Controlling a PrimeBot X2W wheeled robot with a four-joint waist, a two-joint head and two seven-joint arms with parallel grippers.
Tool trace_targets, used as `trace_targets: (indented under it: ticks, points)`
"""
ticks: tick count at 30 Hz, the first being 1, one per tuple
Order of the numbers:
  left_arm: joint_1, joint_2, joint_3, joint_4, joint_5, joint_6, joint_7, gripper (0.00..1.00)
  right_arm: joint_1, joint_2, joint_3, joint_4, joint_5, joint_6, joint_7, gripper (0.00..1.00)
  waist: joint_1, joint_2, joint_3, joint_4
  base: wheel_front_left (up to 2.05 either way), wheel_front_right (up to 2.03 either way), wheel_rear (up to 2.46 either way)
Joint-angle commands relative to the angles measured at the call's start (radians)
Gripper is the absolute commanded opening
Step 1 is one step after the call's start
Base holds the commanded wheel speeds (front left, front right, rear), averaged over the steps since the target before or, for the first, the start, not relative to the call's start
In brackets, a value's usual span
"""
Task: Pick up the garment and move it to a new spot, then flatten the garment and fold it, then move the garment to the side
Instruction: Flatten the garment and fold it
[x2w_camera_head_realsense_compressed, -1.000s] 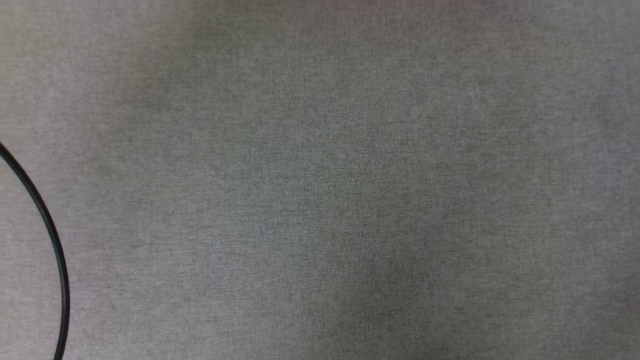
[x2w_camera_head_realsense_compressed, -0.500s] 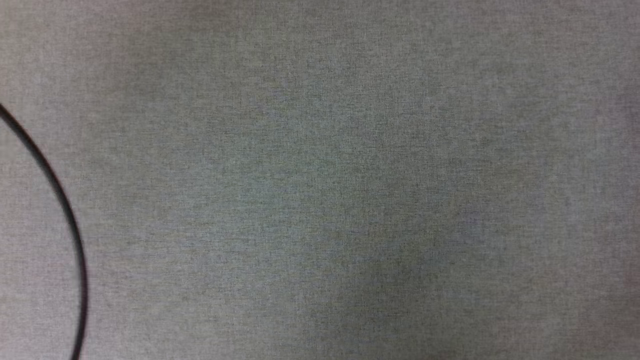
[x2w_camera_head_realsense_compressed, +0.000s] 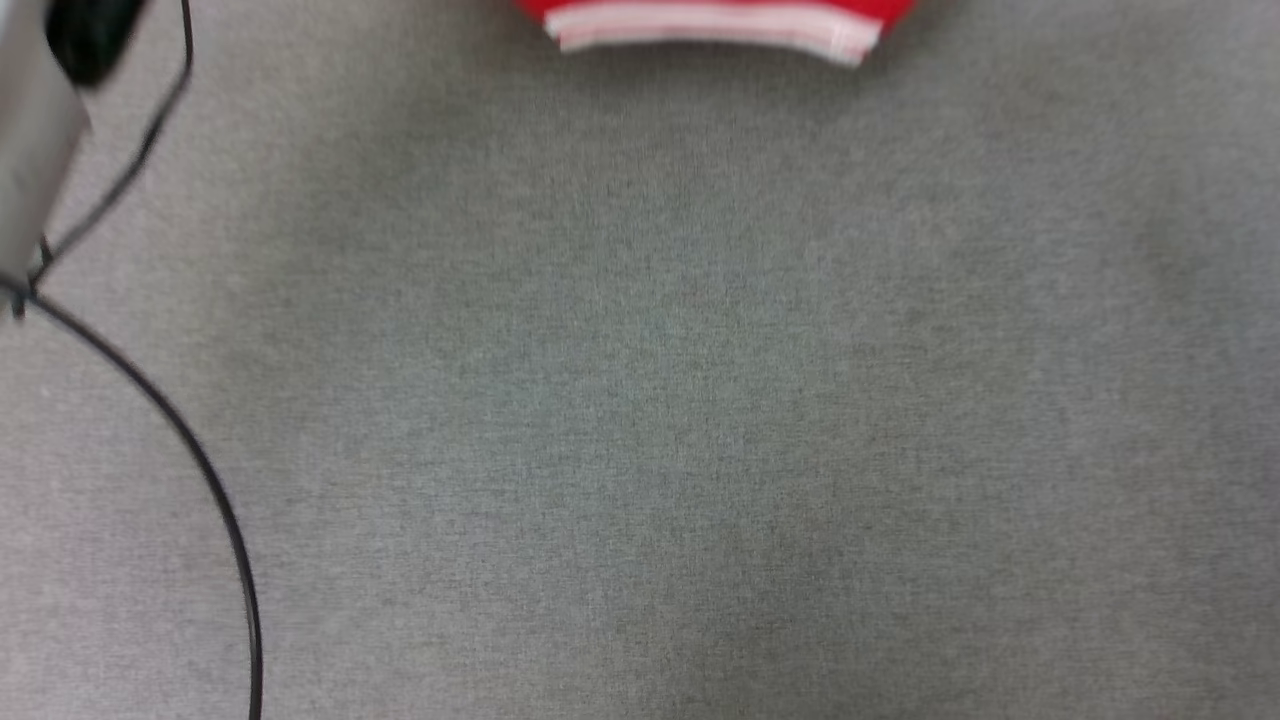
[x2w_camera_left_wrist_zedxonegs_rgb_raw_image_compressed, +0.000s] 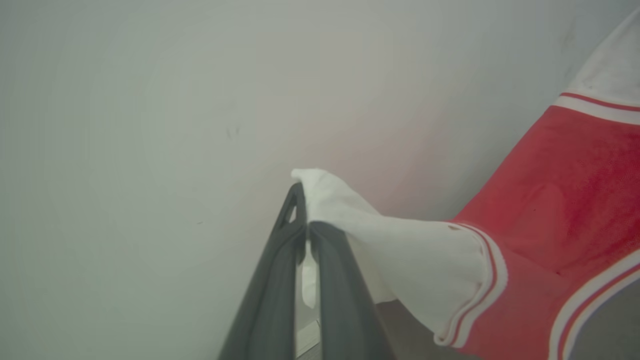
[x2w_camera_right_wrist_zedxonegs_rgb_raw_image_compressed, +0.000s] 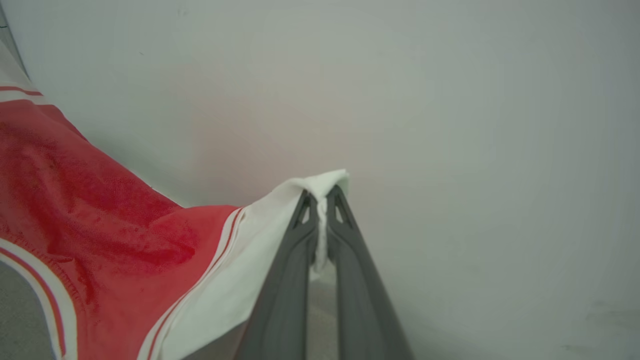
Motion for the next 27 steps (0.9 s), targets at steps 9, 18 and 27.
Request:
trace_targets:
  ticks: [9,18,27]
  points:
    - [0.412,0.142,0.021,-0.209,-0.095,0.098,-0.017,0.00,0.308,-0.095,0.071,-0.105,0.112,-0.001,-0.040,0.00,0.0000,0.0000,-0.162,-0.008,0.00,0.00,0.00]
    - [0.821,0.293,0.015,-0.466,-0.212,0.265,-0.018,0.00,0.625,-0.196,0.106,-0.240,0.190,-0.001,-0.014,0.00,0.0000,0.0000,-0.274,-0.016,0.00,0.00,0.00]
    - [1.129,0.408,-0.001,-0.692,-0.305,0.435,-0.019,0.00,0.960,-0.304,0.080,-0.381,0.261,-0.001,0.048,0.00,0.0000,0.0000,-0.340,-0.013,0.00,0.00,0.00]
